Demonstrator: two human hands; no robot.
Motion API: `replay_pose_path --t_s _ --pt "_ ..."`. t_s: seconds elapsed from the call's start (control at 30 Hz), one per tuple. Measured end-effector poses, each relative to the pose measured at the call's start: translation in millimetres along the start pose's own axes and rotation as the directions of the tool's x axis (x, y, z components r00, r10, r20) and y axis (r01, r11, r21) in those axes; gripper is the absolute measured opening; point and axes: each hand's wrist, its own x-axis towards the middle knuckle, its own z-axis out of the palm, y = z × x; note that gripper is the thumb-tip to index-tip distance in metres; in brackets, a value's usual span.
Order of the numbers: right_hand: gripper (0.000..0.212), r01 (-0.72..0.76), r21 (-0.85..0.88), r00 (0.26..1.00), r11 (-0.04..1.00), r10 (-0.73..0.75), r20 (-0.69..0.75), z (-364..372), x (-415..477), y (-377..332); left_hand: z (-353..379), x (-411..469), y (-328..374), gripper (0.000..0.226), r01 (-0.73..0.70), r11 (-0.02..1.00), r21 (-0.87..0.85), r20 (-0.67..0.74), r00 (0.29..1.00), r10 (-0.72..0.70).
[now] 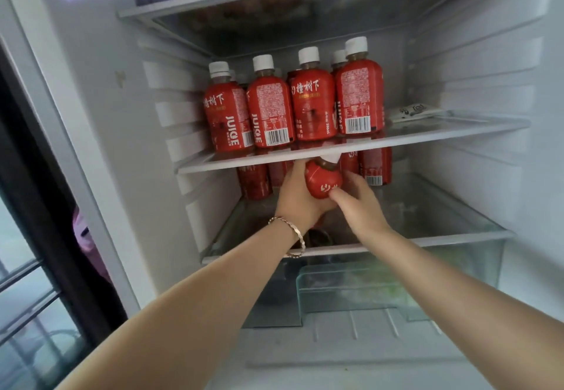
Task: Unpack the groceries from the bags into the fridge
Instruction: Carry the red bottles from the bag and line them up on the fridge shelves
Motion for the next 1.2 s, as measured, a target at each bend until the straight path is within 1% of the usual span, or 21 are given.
replay_pose_path --t_s 0.03,0.07,0.1,0.13,0.17,0.23,0.37,0.43,0.47,0.5,0.53,0.63,0.7,0.73,0.77,0.8,0.83,0.9,0.97,1.1,1.2 --pt "0.045 0.060 0.023 0.998 0.998 -0.060 0.015 0 -2 1 5 -4 7 0.055 0.041 0.976 -0.213 -0.017 0.999 -0.046" --pt "0.049 0.113 0.026 0.993 0.993 -0.114 0.026 0 -3 2 9 -7 14 0.041 0.081 0.907 -0.414 0.001 0.996 -0.088" --pt "0.049 0.151 0.025 0.988 0.988 -0.151 0.027 0 -4 3 13 -8 14 0.034 0.085 0.877 -0.474 0.004 0.995 -0.095" --pt "0.048 0.172 0.010 0.985 0.985 -0.173 0.027 -2 -3 3 12 -9 17 0.037 0.047 0.899 -0.435 -0.016 0.998 -0.060" --pt "0.047 0.194 -0.021 0.981 0.981 -0.194 0.027 -3 -3 2 11 -10 19 0.043 0.017 0.943 -0.333 -0.027 0.999 -0.027" --pt "0.047 0.225 -0.094 0.974 0.970 -0.223 0.033 -6 -1 2 9 -10 16 0.055 0.048 0.972 -0.228 -0.004 0.999 -0.050" --pt "0.045 0.185 -0.221 0.982 0.958 -0.176 0.060 -3 5 -7 7 -1 5 0.064 0.159 0.961 -0.225 0.065 0.987 -0.148" --pt "0.045 0.177 -0.359 0.984 0.916 -0.153 0.094 4 13 -14 5 0 -3 0.060 0.242 0.921 -0.306 0.049 0.970 -0.239" --pt "0.047 0.186 -0.423 0.982 0.887 -0.153 0.113 9 18 -16 4 -1 -4 0.057 0.288 0.874 -0.392 0.037 0.954 -0.297" --pt "0.048 0.191 -0.460 0.980 0.867 -0.147 0.131 13 22 -17 3 -2 -8 0.056 0.309 0.837 -0.452 0.037 0.944 -0.329" --pt "0.050 0.193 -0.462 0.979 0.866 -0.138 0.150 17 25 -16 1 -2 -11 0.058 0.312 0.838 -0.449 0.032 0.942 -0.333" --pt "0.057 0.194 -0.372 0.972 0.908 -0.126 0.200 22 38 -9 -9 1 -24 0.076 0.296 0.920 -0.257 0.099 0.955 -0.280" --pt "0.065 0.173 -0.362 0.971 0.916 -0.098 0.216 28 49 0 -22 -3 -34 0.083 0.313 0.950 0.021 0.180 0.933 -0.311" --pt "0.069 0.142 -0.394 0.976 0.908 -0.061 0.210 32 54 4 -31 -8 -38 0.079 0.311 0.923 0.228 0.214 0.909 -0.359" --pt "0.072 0.116 -0.443 0.978 0.889 -0.025 0.205 39 61 8 -40 -15 -44 0.069 0.308 0.856 0.415 0.215 0.882 -0.420" --pt "0.074 0.113 -0.493 0.980 0.863 -0.014 0.199 46 67 12 -48 -24 -49 0.057 0.293 0.790 0.539 0.192 0.870 -0.454" --pt "0.075 0.131 -0.539 0.980 0.832 -0.027 0.198 54 71 16 -55 -32 -52 0.045 0.275 0.748 0.604 0.151 0.882 -0.447" --pt "0.075 0.181 -0.620 0.978 0.763 -0.071 0.198 72 78 20 -60 -47 -53 0.029 0.306 0.753 0.583 0.034 0.917 -0.398" --pt "0.074 0.185 -0.661 0.978 0.727 -0.074 0.193 89 84 21 -58 -53 -52 0.024 0.345 0.787 0.511 -0.071 0.930 -0.361" --pt "0.073 0.153 -0.636 0.972 0.757 0.001 0.235 115 97 21 -55 -56 -56 0.022 0.336 0.802 0.494 -0.126 0.940 -0.316" --pt "0.078 0.100 -0.502 0.977 0.859 0.011 0.214 118 99 22 -55 -54 -61 0.019 0.325 0.797 0.508 -0.133 0.944 -0.301"
